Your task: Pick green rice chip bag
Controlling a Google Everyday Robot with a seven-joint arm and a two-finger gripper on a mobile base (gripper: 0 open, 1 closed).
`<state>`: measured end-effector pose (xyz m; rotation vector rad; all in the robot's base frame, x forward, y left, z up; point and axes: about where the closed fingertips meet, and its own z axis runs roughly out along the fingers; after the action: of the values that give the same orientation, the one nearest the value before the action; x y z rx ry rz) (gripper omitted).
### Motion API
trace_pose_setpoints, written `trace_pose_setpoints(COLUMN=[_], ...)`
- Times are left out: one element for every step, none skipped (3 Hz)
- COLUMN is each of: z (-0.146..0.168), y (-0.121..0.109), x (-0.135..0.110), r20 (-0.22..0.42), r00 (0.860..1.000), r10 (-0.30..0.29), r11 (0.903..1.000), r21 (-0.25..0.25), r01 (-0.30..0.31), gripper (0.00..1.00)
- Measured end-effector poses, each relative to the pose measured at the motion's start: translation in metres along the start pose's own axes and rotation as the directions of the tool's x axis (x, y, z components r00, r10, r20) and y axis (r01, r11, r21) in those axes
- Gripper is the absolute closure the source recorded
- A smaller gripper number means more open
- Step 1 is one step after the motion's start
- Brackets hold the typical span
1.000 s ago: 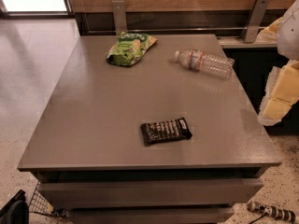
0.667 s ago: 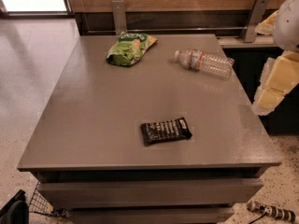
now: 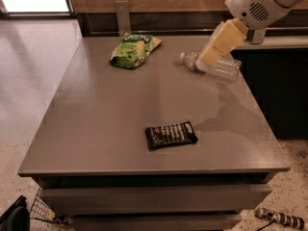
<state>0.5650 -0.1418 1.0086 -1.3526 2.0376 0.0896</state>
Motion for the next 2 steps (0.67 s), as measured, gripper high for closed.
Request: trace_pose_setpoints(z=[0.035, 0.061], y=[-0.013, -0.025], x=[-0.041, -0.068], r20=[0.138, 0.206], r00=[0.986, 0.954], r10=[0.097, 0.217], r11=[0.9948, 0.972], r21=[0.019, 0.044], r01=[-0.1, -0.231], gripper=[0.0, 0.0])
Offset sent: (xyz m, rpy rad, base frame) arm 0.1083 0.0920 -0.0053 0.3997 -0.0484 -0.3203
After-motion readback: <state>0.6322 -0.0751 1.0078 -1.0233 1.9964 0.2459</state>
